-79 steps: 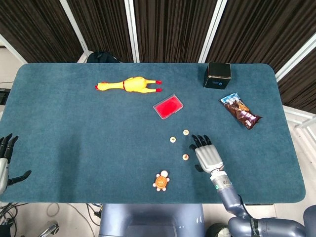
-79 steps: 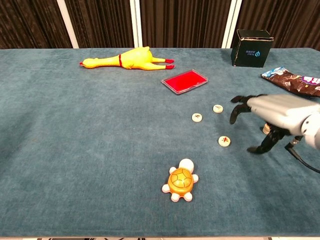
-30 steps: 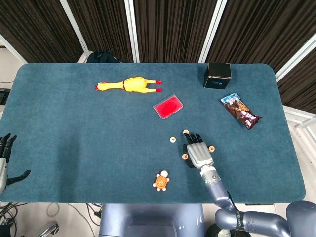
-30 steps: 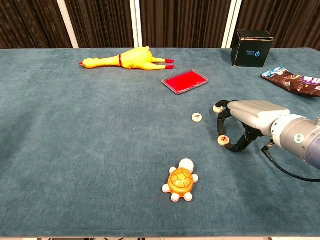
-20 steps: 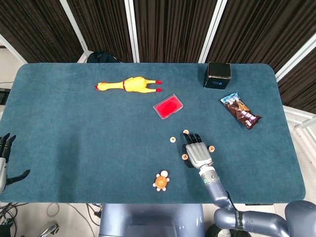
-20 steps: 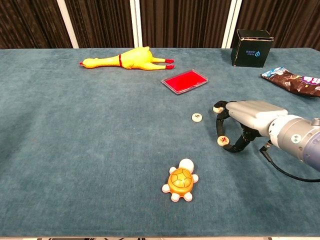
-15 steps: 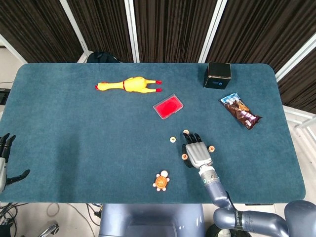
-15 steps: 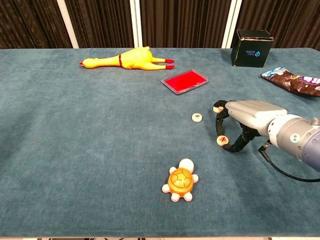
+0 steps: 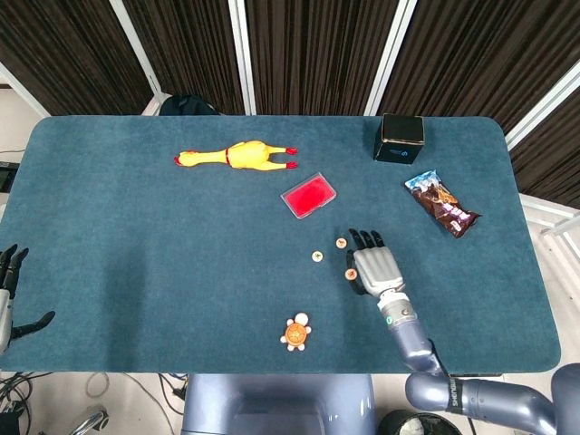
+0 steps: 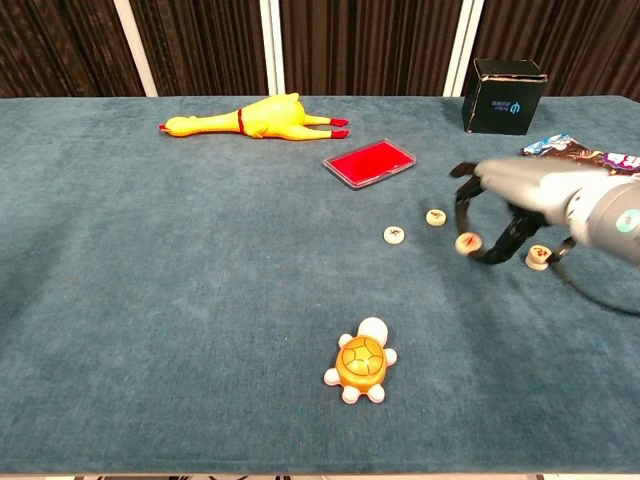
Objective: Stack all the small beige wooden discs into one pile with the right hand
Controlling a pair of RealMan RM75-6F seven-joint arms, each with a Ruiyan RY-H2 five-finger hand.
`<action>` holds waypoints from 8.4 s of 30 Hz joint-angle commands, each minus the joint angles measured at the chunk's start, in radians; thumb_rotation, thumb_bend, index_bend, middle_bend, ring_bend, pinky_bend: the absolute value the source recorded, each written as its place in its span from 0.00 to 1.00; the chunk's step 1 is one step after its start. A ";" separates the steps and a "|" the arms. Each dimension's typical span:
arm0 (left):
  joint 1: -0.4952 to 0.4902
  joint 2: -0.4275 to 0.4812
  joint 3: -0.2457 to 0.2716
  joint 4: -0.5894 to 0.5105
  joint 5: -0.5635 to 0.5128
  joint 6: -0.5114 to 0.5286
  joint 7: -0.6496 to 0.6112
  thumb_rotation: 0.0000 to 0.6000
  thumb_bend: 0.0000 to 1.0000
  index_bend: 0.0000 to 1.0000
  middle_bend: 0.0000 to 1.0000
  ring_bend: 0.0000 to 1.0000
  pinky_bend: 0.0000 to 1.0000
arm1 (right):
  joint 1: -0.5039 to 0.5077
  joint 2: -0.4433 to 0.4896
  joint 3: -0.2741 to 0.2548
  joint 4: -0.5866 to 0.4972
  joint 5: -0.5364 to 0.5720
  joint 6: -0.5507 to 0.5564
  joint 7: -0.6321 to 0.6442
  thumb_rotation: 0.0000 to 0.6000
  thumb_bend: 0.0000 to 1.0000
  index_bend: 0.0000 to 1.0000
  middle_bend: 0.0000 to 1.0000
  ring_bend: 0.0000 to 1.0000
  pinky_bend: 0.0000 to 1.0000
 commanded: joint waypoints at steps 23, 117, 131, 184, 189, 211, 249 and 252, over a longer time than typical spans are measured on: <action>0.003 0.000 0.002 -0.005 0.001 0.004 0.009 1.00 0.01 0.08 0.00 0.00 0.00 | -0.054 0.104 -0.059 0.055 0.001 -0.023 0.113 1.00 0.40 0.53 0.00 0.00 0.00; 0.003 0.005 -0.003 -0.010 -0.012 -0.006 -0.015 1.00 0.01 0.08 0.00 0.00 0.00 | 0.248 -0.170 0.094 0.262 0.395 0.049 -0.255 1.00 0.40 0.34 0.00 0.00 0.00; 0.002 0.006 -0.005 -0.010 -0.018 -0.009 -0.020 1.00 0.01 0.08 0.00 0.00 0.00 | 0.264 -0.233 0.100 0.350 0.400 0.026 -0.243 1.00 0.40 0.34 0.00 0.00 0.00; 0.003 0.008 -0.009 -0.011 -0.028 -0.010 -0.022 1.00 0.01 0.08 0.00 0.00 0.00 | 0.272 -0.333 0.141 0.506 0.354 -0.032 -0.219 1.00 0.40 0.48 0.00 0.00 0.00; 0.003 0.009 -0.009 -0.012 -0.029 -0.011 -0.022 1.00 0.01 0.08 0.00 0.00 0.00 | 0.271 -0.329 0.143 0.504 0.364 -0.035 -0.231 1.00 0.40 0.48 0.00 0.00 0.00; 0.004 0.010 -0.010 -0.017 -0.032 -0.011 -0.023 1.00 0.01 0.08 0.00 0.00 0.00 | 0.279 -0.299 0.159 0.455 0.357 -0.022 -0.245 1.00 0.43 0.53 0.00 0.00 0.00; 0.006 0.006 -0.007 -0.017 -0.029 -0.005 -0.008 1.00 0.01 0.08 0.00 0.00 0.00 | 0.088 0.100 -0.019 -0.017 0.301 0.081 -0.162 1.00 0.43 0.53 0.00 0.00 0.00; 0.006 0.007 -0.006 -0.017 -0.029 -0.006 -0.009 1.00 0.01 0.08 0.00 0.00 0.00 | 0.084 0.100 -0.029 -0.017 0.297 0.081 -0.159 1.00 0.43 0.53 0.00 0.00 0.00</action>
